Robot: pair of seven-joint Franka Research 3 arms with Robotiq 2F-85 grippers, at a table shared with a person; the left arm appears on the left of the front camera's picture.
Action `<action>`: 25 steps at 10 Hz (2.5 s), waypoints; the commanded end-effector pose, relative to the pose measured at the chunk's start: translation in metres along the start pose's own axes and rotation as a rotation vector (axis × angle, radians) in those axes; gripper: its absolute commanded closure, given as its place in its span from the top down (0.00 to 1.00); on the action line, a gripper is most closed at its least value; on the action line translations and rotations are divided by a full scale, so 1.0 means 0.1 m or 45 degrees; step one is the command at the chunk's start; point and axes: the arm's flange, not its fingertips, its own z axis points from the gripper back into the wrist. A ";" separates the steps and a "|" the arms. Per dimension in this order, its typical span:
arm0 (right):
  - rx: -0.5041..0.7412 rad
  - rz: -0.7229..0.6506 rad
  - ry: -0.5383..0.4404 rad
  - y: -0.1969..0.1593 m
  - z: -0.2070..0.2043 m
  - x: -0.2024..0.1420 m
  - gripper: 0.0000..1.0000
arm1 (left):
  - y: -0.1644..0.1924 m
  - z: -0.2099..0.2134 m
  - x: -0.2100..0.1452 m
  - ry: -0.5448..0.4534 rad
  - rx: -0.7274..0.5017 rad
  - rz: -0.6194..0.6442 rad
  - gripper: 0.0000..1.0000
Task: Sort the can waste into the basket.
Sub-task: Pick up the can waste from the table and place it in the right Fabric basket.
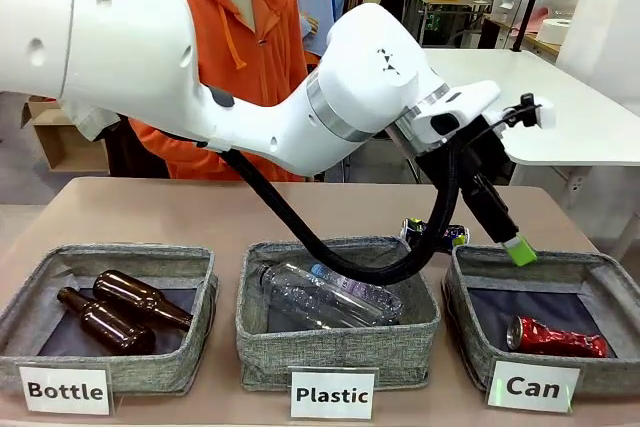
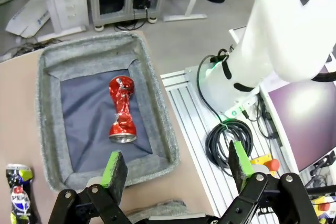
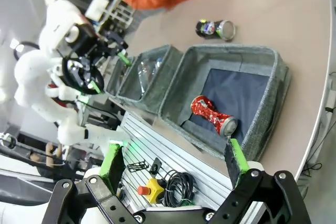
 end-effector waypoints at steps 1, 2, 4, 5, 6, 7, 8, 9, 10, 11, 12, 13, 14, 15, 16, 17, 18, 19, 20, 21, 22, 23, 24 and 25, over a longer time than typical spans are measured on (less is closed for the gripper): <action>0.084 0.057 -0.012 0.11 -0.11 0.07 1.00 | -0.20 0.39 -0.26 -0.068 0.140 0.082 1.00; 0.105 0.096 0.037 0.20 -0.31 0.13 1.00 | -0.28 0.69 -0.49 -0.093 0.173 0.186 1.00; 0.164 0.175 0.182 0.50 -0.98 0.26 1.00 | -0.52 1.39 -1.19 -0.175 0.175 0.384 1.00; 0.236 0.205 0.273 0.66 -1.35 0.33 1.00 | -0.70 1.70 -1.56 -0.256 0.109 0.468 1.00; 0.306 0.223 0.381 0.84 -1.72 0.35 1.00 | -0.92 2.02 -1.94 -0.422 0.191 0.534 1.00; 0.330 0.234 0.455 0.97 -2.09 0.40 1.00 | -1.16 2.29 -2.34 -0.559 0.246 0.610 1.00; 0.398 0.193 0.544 1.06 -2.43 0.48 1.00 | -1.37 2.54 -2.76 -0.668 0.348 0.673 1.00; 0.517 0.120 0.606 1.12 -2.70 0.58 1.00 | -1.59 2.70 -3.21 -0.747 0.322 0.766 1.00; 0.611 0.016 0.634 1.10 -2.85 0.65 1.00 | -1.78 2.81 -3.56 -0.797 0.248 0.845 1.00; 0.665 -0.117 0.619 0.94 -2.98 0.76 1.00 | -1.87 2.93 -4.02 -0.922 0.272 0.909 1.00; 0.615 -0.138 0.581 0.92 -3.04 0.73 1.00 | -2.03 3.04 -4.18 -0.986 0.281 0.934 1.00; 0.525 -0.142 0.555 0.75 -3.07 0.76 1.00 | -2.19 3.21 -4.52 -1.131 0.331 0.905 1.00; 0.473 -0.173 0.504 0.66 -3.05 0.77 1.00 | -2.38 3.37 -4.76 -1.241 0.375 0.858 1.00; 0.375 -0.173 0.407 0.57 -3.03 0.83 1.00 | -2.45 3.47 -4.98 -1.308 0.387 0.836 1.00; 0.251 -0.172 0.292 0.48 -3.00 0.89 1.00 | -2.47 3.48 -5.13 -1.234 0.353 0.807 1.00; 0.464 -0.132 0.508 0.50 -3.03 0.75 1.00 | -2.38 3.53 -4.88 -1.241 0.385 0.927 1.00; 0.464 -0.132 0.508 0.50 -3.03 0.75 1.00 | -2.38 3.53 -4.88 -1.241 0.385 0.927 1.00; 0.464 -0.132 0.508 0.50 -3.03 0.75 1.00 | -2.38 3.53 -4.88 -1.241 0.385 0.927 1.00; 0.464 -0.132 0.508 0.50 -3.03 0.75 1.00 | -2.38 3.53 -4.88 -1.241 0.385 0.927 1.00; 0.464 -0.132 0.508 0.50 -3.03 0.75 1.00 | -2.38 3.53 -4.88 -1.241 0.385 0.927 1.00; 0.464 -0.132 0.508 0.50 -3.03 0.75 1.00 | -2.38 3.53 -4.88 -1.241 0.385 0.927 1.00; 0.464 -0.132 0.508 0.50 -3.03 0.75 1.00 | -2.38 3.53 -4.88 -1.241 0.385 0.927 1.00; 0.464 -0.132 0.508 0.50 -3.03 0.75 1.00 | -2.38 3.53 -4.88 -1.241 0.385 0.927 1.00; 0.464 -0.132 0.508 0.50 -3.03 0.75 1.00 | -2.38 3.53 -4.88 -1.241 0.385 0.927 1.00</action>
